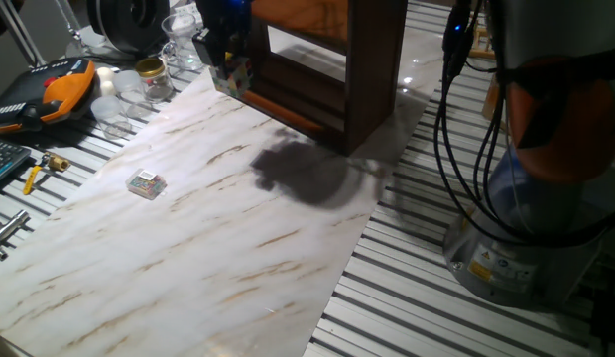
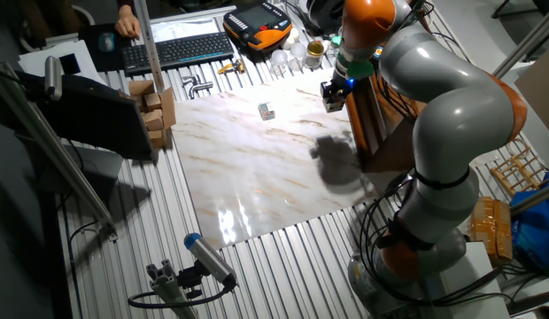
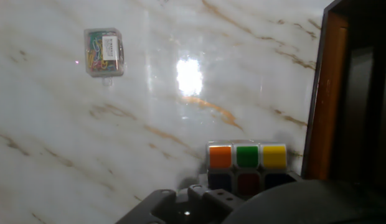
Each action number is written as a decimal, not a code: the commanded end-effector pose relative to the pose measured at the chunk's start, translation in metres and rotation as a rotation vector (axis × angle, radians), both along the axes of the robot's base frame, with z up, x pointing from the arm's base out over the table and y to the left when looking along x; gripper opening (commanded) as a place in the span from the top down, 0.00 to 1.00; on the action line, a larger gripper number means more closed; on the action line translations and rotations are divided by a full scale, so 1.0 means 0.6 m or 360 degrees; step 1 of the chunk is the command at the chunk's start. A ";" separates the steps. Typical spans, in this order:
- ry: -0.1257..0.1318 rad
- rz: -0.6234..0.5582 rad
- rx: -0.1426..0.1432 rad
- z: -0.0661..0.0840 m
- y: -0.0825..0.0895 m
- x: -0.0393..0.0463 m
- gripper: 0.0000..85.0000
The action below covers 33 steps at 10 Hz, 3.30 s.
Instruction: Put the object on the shelf
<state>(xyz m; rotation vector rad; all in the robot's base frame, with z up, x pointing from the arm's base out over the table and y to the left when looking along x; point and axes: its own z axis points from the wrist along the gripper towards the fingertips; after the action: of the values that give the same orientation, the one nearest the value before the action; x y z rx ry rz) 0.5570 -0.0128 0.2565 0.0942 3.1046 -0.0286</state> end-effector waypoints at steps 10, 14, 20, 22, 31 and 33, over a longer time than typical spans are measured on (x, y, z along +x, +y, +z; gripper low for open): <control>0.0024 -0.0125 -0.0039 0.000 0.000 0.000 1.00; 0.0069 -0.0068 -0.0054 0.021 -0.004 -0.006 1.00; 0.0072 -0.0066 -0.0046 0.093 -0.037 -0.015 1.00; 0.0070 -0.0049 -0.0066 0.115 -0.049 -0.014 1.00; 0.0062 0.0061 -0.0075 0.162 -0.116 -0.003 1.00; 0.0065 0.0083 -0.0063 0.163 -0.129 0.001 1.00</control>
<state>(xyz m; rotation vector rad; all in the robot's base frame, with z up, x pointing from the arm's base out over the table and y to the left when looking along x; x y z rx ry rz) 0.5575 -0.0901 0.3543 0.0108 3.1444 -0.0917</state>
